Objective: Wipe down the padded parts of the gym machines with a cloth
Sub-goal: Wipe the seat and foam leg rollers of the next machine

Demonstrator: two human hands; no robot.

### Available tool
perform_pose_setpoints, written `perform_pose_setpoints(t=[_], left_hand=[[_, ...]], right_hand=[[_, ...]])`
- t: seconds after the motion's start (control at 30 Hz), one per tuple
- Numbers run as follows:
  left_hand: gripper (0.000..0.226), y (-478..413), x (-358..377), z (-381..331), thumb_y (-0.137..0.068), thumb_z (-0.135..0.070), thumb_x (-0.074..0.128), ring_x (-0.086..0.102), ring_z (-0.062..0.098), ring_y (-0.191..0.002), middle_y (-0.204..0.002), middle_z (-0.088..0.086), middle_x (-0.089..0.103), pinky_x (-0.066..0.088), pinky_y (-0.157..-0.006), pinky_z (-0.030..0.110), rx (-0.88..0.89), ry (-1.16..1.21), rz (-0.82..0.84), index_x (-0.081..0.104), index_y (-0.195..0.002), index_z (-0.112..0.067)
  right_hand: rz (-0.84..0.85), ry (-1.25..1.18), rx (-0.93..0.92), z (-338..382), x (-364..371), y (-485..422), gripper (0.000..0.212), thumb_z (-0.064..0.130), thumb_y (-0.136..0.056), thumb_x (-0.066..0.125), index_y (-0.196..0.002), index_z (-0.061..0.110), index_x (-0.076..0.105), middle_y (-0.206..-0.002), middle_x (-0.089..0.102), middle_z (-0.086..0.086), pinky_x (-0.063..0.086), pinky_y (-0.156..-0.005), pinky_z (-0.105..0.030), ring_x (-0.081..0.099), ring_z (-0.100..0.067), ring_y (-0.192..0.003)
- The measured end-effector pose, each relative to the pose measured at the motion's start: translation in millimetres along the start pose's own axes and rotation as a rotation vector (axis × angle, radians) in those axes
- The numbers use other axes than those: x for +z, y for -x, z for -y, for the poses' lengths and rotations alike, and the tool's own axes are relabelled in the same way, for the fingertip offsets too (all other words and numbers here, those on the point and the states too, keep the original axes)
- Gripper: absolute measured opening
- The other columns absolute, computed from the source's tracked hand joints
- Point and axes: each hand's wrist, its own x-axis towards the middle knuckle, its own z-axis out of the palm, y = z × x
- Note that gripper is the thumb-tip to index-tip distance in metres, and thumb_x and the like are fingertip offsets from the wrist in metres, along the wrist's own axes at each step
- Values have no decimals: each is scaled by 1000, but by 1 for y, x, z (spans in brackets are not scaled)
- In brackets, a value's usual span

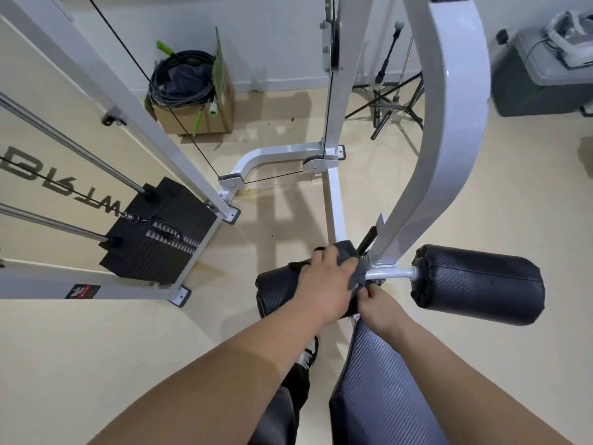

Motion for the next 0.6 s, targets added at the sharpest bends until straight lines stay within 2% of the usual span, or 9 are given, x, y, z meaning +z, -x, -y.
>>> perform_pose_setpoints(t=[0.1, 0.23, 0.33, 0.4, 0.47, 0.53, 0.6], left_hand=[[60, 6, -5, 18, -95, -37, 58, 40, 34, -123, -137, 11, 37, 50, -95, 48, 15, -59, 2, 37, -151, -29], [47, 42, -5, 92, -99, -40, 50, 48, 32, -117, -127, 9, 43, 53, -89, 42, -283, -4, -39, 44, -143, -29], [42, 62, -7, 97, -98, -42, 50, 52, 27, -108, -121, 6, 44, 54, -85, 39, -321, 29, -40, 48, -138, -28], [39, 76, -4, 74, -98, -42, 51, 50, 24, -109, -123, 5, 43, 54, -83, 36, -291, 7, -78, 49, -134, -27], [40, 92, 4, 56, -99, -42, 49, 48, 23, -112, -126, 5, 42, 53, -85, 33, -256, -7, -105, 46, -136, -27], [42, 101, 9, 59, -100, -42, 49, 47, 22, -114, -127, 4, 41, 54, -86, 33, -254, 37, -110, 45, -139, -28], [44, 96, 7, 70, -98, -40, 52, 49, 23, -112, -124, 4, 43, 55, -84, 35, -278, 80, -165, 48, -140, -28]], right_hand=[[-8, 30, 8, -3, 1, 0, 42, 41, -110, 30, -113, 9, 58, -116, 66, -14, 43, -90, -38, 60, -33, -108], [23, 12, 51, -7, 2, 4, 64, 56, -106, 26, -118, 6, 64, -119, 68, -13, 46, -102, -44, 62, -31, -111], [32, 63, 52, 4, -2, 2, 71, 58, -106, 22, -128, 4, 62, -126, 66, -17, 45, -102, -42, 60, -34, -117], [-44, 67, -18, 16, -4, 1, 59, 51, -108, 27, -137, 9, 57, -131, 64, -18, 43, -100, -42, 58, -38, -122], [-118, 17, -74, 20, -2, -1, 47, 44, -108, 37, -138, 15, 58, -132, 67, -13, 43, -100, -40, 59, -36, -123], [-147, -27, -68, 16, 2, -4, 35, 38, -107, 46, -128, 16, 63, -123, 70, -8, 45, -93, -37, 62, -32, -116], [-166, -74, -40, 7, 6, -6, 23, 35, -105, 52, -109, 14, 62, -105, 71, -4, 45, -85, -36, 63, -31, -106]])
